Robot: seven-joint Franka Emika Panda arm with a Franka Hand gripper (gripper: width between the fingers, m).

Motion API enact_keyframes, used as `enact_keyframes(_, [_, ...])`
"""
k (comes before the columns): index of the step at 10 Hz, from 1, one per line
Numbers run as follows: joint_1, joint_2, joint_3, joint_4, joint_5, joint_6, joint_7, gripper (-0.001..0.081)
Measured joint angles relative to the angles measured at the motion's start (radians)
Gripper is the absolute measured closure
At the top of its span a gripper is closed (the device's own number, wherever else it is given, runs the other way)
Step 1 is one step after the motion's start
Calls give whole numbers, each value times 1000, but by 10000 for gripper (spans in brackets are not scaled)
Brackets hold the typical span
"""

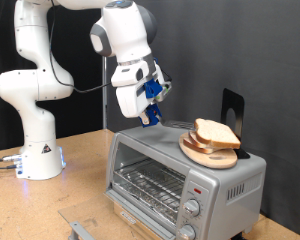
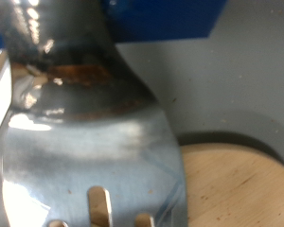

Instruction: Make a piece of toast with the oven

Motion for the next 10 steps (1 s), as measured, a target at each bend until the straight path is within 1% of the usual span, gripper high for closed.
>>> enact_keyframes(4, [0,47,9,25,-53,30,47,355])
enact_keyframes(8, [0,89,31,45,-140,108,121,355])
enact_keyframes(10, [0,107,37,63,-161,118,139,355])
